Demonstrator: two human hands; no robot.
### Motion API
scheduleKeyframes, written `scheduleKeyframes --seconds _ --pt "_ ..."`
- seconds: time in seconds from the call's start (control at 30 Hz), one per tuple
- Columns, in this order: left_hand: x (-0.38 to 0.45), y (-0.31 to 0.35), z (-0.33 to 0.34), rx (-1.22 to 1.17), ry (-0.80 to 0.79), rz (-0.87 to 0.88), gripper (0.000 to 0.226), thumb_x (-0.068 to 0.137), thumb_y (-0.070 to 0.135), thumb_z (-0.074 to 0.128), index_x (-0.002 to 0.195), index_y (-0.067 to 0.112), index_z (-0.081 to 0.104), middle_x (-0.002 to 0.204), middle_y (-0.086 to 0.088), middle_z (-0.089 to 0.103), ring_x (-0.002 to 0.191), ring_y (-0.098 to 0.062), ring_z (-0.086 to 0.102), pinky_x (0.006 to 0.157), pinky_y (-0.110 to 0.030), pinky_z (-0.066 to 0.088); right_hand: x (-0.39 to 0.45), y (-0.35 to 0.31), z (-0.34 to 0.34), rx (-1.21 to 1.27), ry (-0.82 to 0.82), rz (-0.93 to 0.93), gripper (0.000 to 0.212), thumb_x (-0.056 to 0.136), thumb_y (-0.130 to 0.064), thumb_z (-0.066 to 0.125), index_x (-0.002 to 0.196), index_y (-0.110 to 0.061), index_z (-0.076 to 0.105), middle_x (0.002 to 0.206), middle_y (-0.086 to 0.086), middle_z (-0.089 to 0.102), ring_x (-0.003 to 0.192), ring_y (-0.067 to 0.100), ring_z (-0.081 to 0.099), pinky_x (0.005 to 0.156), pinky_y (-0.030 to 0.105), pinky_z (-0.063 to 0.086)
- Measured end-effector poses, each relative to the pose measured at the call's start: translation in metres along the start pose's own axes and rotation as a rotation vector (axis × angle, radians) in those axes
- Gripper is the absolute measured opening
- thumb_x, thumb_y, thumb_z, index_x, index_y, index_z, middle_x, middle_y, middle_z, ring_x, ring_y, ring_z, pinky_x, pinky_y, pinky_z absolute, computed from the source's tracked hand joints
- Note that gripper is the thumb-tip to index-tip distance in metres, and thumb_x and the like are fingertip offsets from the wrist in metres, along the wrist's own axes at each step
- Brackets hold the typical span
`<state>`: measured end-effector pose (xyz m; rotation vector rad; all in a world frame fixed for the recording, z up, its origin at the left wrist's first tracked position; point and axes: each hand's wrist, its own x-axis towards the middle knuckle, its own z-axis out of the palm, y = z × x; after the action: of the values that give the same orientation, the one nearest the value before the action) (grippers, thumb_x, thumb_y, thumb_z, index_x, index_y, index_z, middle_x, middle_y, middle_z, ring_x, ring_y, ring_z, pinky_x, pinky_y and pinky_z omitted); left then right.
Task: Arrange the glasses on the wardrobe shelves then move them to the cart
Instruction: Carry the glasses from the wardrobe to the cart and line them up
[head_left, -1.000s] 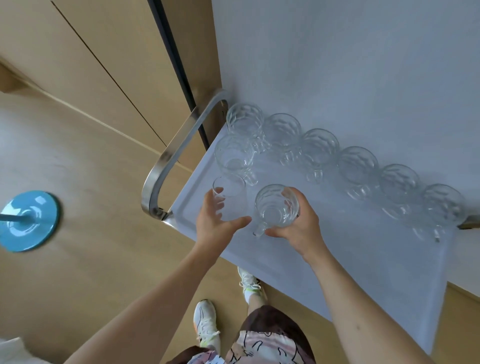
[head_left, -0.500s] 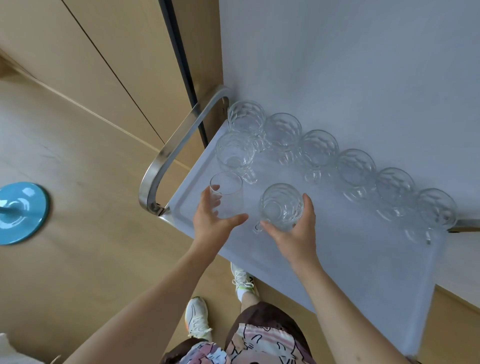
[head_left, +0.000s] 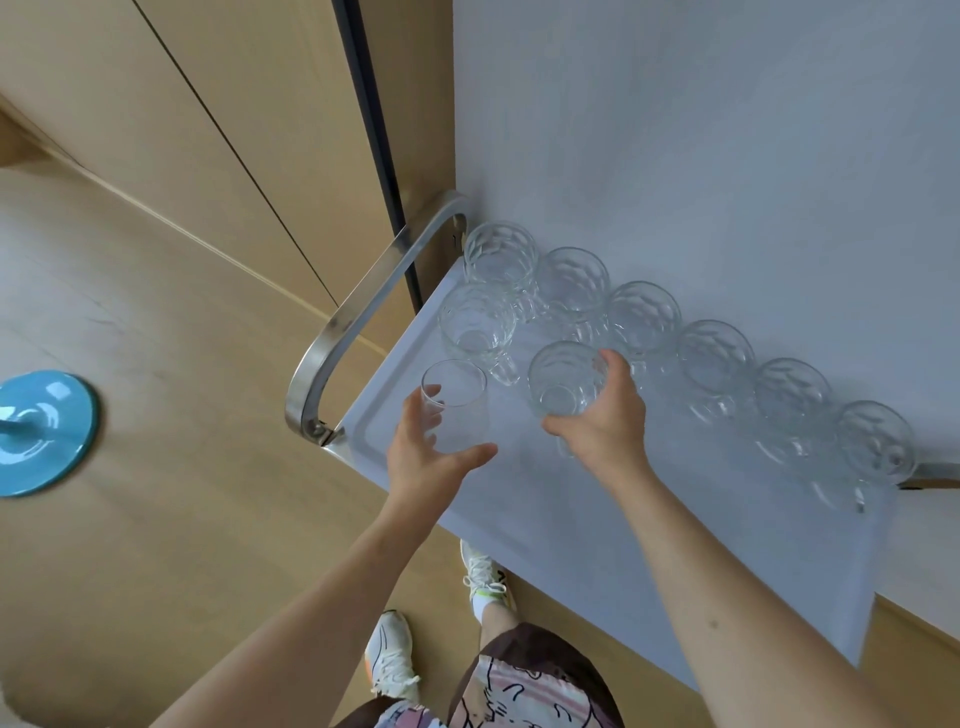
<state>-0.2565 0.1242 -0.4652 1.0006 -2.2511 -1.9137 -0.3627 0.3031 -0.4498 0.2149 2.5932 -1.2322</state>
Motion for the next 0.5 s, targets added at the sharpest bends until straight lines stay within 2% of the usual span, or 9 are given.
scheduleKeyframes --seconds 0.13,0.23,0.33,0.4,0.5 --pt "0.005 0.002 -0.002 0.024 -0.017 0.028 0.08 0.054 0.036 0.095 0.116 0.054 0.048 0.125 0.017 0.053 0.117 0.001 0.054 0.098 -0.028 0.047 0.009 0.001 0.0 -0.022 -0.005 -0.064 0.107 0.055 -0.014 0.093 0.148 -0.021 0.04 0.137 0.004 0.04 0.12 0.016 0.044 0.085 0.006 0.029" --pt "0.009 0.003 -0.004 0.043 -0.016 0.047 0.082 0.055 0.035 0.096 0.118 0.055 0.048 0.13 0.02 0.051 0.116 0.001 0.055 0.097 -0.027 0.048 0.014 0.0 0.002 -0.003 -0.001 -0.065 0.107 0.055 -0.016 0.095 0.148 -0.023 0.042 0.131 0.001 0.04 0.117 0.012 0.043 0.091 0.012 0.029" --pt "0.015 0.006 -0.005 0.04 -0.01 0.056 0.084 0.056 0.034 0.096 0.124 0.048 0.049 0.128 0.03 0.05 0.116 0.003 0.055 0.1 -0.028 0.049 0.019 -0.004 0.003 0.042 0.008 -0.051 0.107 0.056 -0.017 0.096 0.148 -0.022 0.043 0.127 -0.005 0.04 0.115 0.01 0.045 0.097 0.02 0.033" --pt "0.018 0.01 -0.004 0.039 -0.017 0.058 0.085 0.056 0.036 0.096 0.126 0.047 0.048 0.127 0.036 0.049 0.117 0.005 0.054 0.101 -0.028 0.048 0.023 -0.006 0.003 0.052 0.006 -0.058 0.107 0.056 -0.017 0.097 0.149 -0.021 0.044 0.127 -0.005 0.042 0.115 0.009 0.046 0.098 0.021 0.034" --pt "0.023 0.016 -0.002 0.035 -0.014 0.061 0.085 0.056 0.036 0.096 0.126 0.047 0.048 0.127 0.036 0.049 0.115 0.008 0.054 0.1 -0.026 0.048 0.025 -0.009 0.005 0.064 -0.01 -0.08 0.107 0.055 -0.016 0.097 0.148 -0.021 0.044 0.134 0.0 0.046 0.117 0.01 0.046 0.098 0.02 0.035"
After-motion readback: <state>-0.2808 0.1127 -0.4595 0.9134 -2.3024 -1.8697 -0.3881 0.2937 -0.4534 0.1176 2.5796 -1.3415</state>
